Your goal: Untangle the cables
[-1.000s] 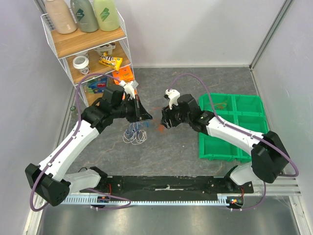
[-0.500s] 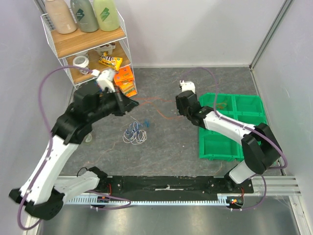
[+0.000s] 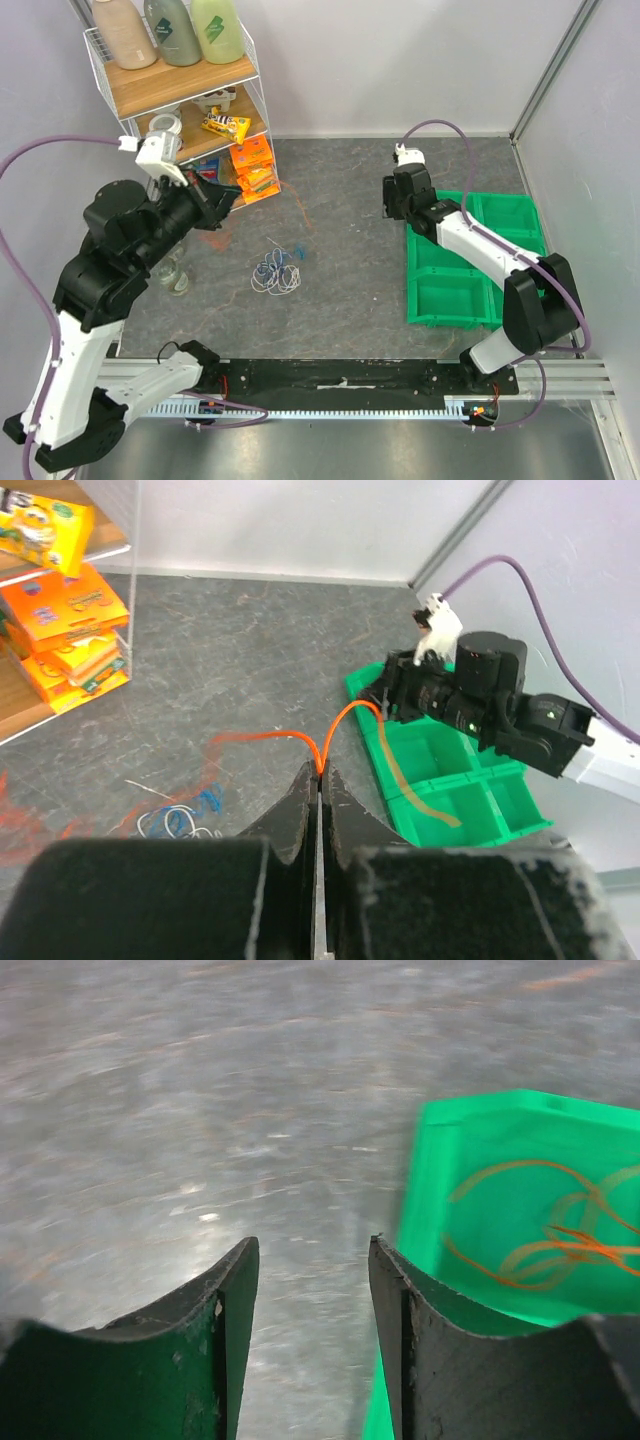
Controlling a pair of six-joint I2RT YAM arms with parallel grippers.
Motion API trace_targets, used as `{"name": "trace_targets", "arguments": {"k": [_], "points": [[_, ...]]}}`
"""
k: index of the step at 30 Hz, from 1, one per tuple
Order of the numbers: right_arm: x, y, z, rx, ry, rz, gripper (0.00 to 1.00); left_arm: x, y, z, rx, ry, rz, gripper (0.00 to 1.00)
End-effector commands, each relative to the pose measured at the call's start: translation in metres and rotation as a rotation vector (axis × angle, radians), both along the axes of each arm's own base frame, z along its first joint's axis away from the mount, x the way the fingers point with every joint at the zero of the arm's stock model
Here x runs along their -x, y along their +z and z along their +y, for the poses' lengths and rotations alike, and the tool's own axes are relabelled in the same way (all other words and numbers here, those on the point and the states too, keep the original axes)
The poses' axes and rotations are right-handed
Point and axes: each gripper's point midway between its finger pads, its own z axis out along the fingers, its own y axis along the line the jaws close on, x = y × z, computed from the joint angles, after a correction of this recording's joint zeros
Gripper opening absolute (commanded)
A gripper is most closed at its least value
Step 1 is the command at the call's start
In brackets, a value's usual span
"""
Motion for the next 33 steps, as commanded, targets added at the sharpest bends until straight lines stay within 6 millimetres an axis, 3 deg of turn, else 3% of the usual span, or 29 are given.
{"name": "trace_targets", "arguments": {"k": [1,5,10,12,15,19,21,24,27,33], "points": [[0.014,0.049,0.082,-0.28,0.374,-0.022,0.57,-0.006,-0.011,-0.035,-0.029,-0.162,0.058,0.02],[0.046,0.071,0.126,-0.42,0.643,-0.01,0.69,-0.01,-0.003,-0.059,0.067,-0.234,0.102,0.02],[0.071,0.086,0.145,-0.537,0.777,-0.037,0.79,-0.012,-0.008,-0.074,0.115,-0.279,0.162,0.02],[0.067,0.078,0.139,-0.536,0.716,-0.024,0.8,-0.013,-0.021,-0.081,0.136,-0.298,0.21,0.02],[0.042,0.052,0.102,-0.417,0.454,0.015,0.79,-0.02,-0.06,-0.101,0.182,-0.336,0.338,0.02],[0.027,0.03,0.052,-0.218,0.212,0.085,0.78,-0.029,-0.135,-0.123,0.177,-0.347,0.611,0.02],[0.026,0.025,0.044,-0.174,0.188,0.11,0.78,-0.027,-0.167,-0.127,0.136,-0.355,0.724,0.02],[0.032,0.009,0.046,-0.184,0.188,0.162,0.77,-0.024,-0.197,-0.122,0.066,-0.352,0.79,0.02],[0.04,-0.004,0.061,-0.242,0.239,0.223,0.69,-0.017,-0.21,-0.12,0.045,-0.36,0.82,0.02],[0.045,-0.021,0.101,-0.369,0.36,0.322,0.57,-0.005,-0.203,-0.116,0.058,-0.395,0.784,0.02]]}}
